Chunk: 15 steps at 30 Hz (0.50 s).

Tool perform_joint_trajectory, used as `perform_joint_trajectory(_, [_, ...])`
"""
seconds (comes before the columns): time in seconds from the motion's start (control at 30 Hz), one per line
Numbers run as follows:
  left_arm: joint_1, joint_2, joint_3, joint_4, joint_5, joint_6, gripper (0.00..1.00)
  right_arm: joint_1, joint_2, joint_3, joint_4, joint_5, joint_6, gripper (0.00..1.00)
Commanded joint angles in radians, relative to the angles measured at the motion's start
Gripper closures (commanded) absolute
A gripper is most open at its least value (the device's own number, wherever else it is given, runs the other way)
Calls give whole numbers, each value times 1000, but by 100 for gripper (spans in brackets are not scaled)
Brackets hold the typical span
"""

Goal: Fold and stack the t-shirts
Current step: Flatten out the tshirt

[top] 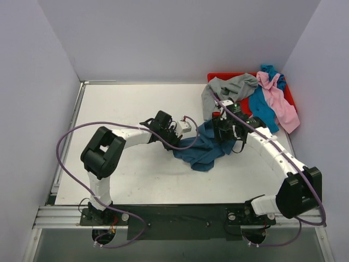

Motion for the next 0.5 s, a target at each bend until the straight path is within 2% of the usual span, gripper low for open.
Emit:
perform_joint_trajectory(0.0, [12,-65,-5,26,36,-2,100,-37,135,41,-33,121,-117,42])
perform_joint_trajectory(0.1, [15,-66,-2,20,36,0,100,-26,253,99,-66,118,-149,42])
perform_joint_trajectory(0.23, [17,-71,0,20,36,-6,100,-21,315,107,-56,165,-146,44])
perform_joint_trajectory(0.3, [18,-72,8,16,35,-6,100,-32,351,113,-51,186,-134,62])
perform_joint_trajectory(0.33, [21,-74,9,11,28,-5,100,-35,359,121,-51,199,-122,82])
perform_joint_trajectory(0.4, [40,-89,26,-10,13,-5,100,-34,356,135,-54,204,-111,100])
perform_joint_trajectory(0.47, [84,-124,46,-30,5,-10,100,-31,295,142,-53,198,-102,100])
